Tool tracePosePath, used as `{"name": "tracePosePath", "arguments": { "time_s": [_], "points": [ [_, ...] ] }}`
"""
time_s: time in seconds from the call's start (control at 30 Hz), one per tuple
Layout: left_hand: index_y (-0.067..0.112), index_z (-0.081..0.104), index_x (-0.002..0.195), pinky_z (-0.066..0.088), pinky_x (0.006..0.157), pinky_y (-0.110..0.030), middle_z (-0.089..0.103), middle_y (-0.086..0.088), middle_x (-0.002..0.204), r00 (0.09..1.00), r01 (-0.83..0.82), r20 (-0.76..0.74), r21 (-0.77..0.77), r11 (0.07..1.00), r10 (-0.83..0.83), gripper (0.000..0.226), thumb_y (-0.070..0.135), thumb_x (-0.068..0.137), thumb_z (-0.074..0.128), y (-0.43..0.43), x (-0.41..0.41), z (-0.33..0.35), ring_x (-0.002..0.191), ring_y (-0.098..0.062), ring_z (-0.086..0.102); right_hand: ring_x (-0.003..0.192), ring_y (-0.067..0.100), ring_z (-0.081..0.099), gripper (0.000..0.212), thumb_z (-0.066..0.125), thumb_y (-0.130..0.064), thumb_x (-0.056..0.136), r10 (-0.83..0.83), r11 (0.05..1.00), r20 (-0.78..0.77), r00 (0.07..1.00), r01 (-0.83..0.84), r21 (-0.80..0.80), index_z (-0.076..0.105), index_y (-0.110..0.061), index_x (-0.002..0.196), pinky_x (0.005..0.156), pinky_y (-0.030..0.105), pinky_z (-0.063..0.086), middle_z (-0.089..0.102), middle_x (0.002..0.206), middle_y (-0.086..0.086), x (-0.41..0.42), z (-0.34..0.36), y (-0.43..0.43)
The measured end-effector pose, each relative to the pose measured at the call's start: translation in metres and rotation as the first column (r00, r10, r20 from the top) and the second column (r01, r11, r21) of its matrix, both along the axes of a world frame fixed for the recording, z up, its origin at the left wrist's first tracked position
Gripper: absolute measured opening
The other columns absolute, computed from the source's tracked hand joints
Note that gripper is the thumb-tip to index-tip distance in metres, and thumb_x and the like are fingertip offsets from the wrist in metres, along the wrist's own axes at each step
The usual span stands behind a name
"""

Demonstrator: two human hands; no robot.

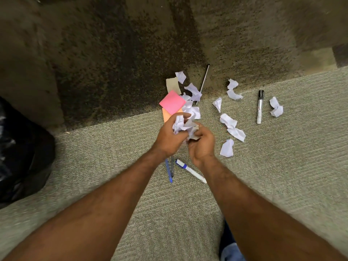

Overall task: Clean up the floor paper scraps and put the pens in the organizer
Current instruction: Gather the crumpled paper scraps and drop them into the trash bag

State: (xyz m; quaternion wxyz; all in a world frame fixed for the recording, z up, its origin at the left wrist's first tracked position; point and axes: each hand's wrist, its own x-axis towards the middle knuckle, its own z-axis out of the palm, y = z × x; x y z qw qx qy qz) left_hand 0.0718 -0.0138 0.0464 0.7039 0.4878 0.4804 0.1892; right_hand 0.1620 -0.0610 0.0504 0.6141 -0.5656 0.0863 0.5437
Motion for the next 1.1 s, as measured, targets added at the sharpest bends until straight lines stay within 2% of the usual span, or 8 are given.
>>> {"name": "tracePosePath", "arguments": {
  "time_s": [0.2, 0.33, 0.5, 0.63, 0.73, 0.87, 0.97, 1.1],
  "points": [
    [0.003, 0.065, 0.114, 0.057, 0.086, -0.036, 0.074, -0.01, 0.101, 0.961, -0.259, 0.083, -0.069, 0.963, 0.264, 0.044, 0.006, 0.071, 0.058, 0.006, -0.032, 0.042, 0.097, -0.023, 0.07, 0.076, 0.02, 0.063, 0.029, 0.051, -0.03, 0.096, -0.074, 0.996, -0.054, 0.996, 0.076, 0.037, 0.068, -0.009, 0.086, 0.072, 0.029, 0.051, 0.065, 0.081, 0.007, -0.057, 0.041, 0.04],
    [0.013, 0.069, 0.1, 0.055, 0.08, -0.032, 0.073, -0.004, 0.091, 0.895, -0.419, 0.108, -0.128, 0.899, 0.432, 0.038, 0.005, 0.066, 0.055, 0.01, -0.062, 0.074, 0.09, -0.019, 0.069, 0.064, 0.015, 0.057, 0.017, 0.055, -0.022, 0.086, -0.005, 1.0, -0.067, 0.998, 0.005, -0.001, 0.062, -0.014, 0.073, 0.058, 0.025, 0.048, 0.06, 0.068, 0.001, -0.099, 0.068, 0.061],
    [0.002, 0.059, 0.12, 0.053, 0.08, -0.033, 0.065, -0.017, 0.105, 0.781, -0.547, 0.211, -0.221, 0.807, 0.587, 0.05, 0.01, 0.071, 0.053, 0.022, -0.124, 0.109, 0.095, -0.025, 0.063, 0.068, 0.02, 0.05, 0.006, 0.048, -0.005, 0.084, 0.108, 0.994, 0.106, 0.988, -0.109, 0.002, 0.05, -0.008, 0.087, 0.059, 0.032, 0.042, 0.053, 0.076, 0.009, -0.165, 0.096, 0.079],
    [0.014, 0.062, 0.106, 0.047, 0.08, -0.025, 0.063, -0.003, 0.099, 0.69, -0.652, 0.206, -0.239, 0.719, 0.694, 0.046, 0.05, 0.078, 0.06, 0.032, -0.183, 0.127, 0.089, -0.011, 0.061, 0.063, 0.015, 0.066, 0.028, 0.046, 0.001, 0.08, 0.273, 0.955, 0.218, 0.937, -0.292, 0.06, 0.068, -0.016, 0.084, 0.055, 0.023, 0.051, 0.07, 0.074, 0.005, -0.226, 0.115, 0.091],
    [0.015, 0.065, 0.093, 0.049, 0.074, -0.025, 0.065, -0.004, 0.091, 0.5, -0.786, 0.179, -0.317, 0.53, 0.848, 0.036, 0.047, 0.094, 0.048, 0.041, -0.232, 0.129, 0.083, -0.015, 0.062, 0.07, 0.017, 0.069, 0.022, 0.051, -0.012, 0.068, 0.417, 0.9, 0.28, 0.865, -0.436, 0.01, 0.072, -0.019, 0.07, 0.061, 0.029, 0.055, 0.074, 0.074, 0.003, -0.282, 0.124, 0.096],
    [0.012, 0.063, 0.087, 0.048, 0.068, -0.025, 0.06, -0.01, 0.089, 0.301, -0.868, 0.094, -0.387, 0.313, 0.949, 0.02, 0.018, 0.096, 0.046, 0.051, -0.298, 0.126, 0.078, -0.019, 0.059, 0.088, 0.025, 0.072, 0.018, 0.058, -0.026, 0.074, 0.602, 0.792, 0.275, 0.75, -0.605, -0.083, 0.072, -0.019, 0.084, 0.084, 0.046, 0.058, 0.076, 0.09, 0.006, -0.345, 0.122, 0.101],
    [0.016, 0.061, 0.097, 0.054, 0.069, -0.026, 0.064, -0.003, 0.086, 0.165, -0.891, 0.087, -0.415, 0.187, 0.982, 0.022, 0.035, 0.099, 0.051, 0.053, -0.336, 0.122, 0.076, -0.014, 0.064, 0.087, 0.021, 0.072, 0.022, 0.063, -0.03, 0.08, 0.722, 0.685, 0.25, 0.645, -0.717, -0.13, 0.072, -0.016, 0.095, 0.084, 0.045, 0.058, 0.076, 0.094, 0.005, -0.375, 0.12, 0.102],
    [0.02, 0.055, 0.125, 0.054, 0.091, -0.04, 0.065, -0.006, 0.12, 0.102, -0.926, 0.13, -0.349, 0.142, 0.986, 0.058, 0.066, 0.09, 0.048, 0.049, -0.374, 0.121, 0.101, -0.022, 0.068, 0.097, 0.017, 0.068, 0.048, 0.063, -0.044, 0.081, 0.8, 0.571, 0.217, 0.56, -0.821, 0.012, 0.065, -0.014, 0.118, 0.088, 0.035, 0.054, 0.071, 0.112, 0.006, -0.392, 0.121, 0.115]
  ]
}}
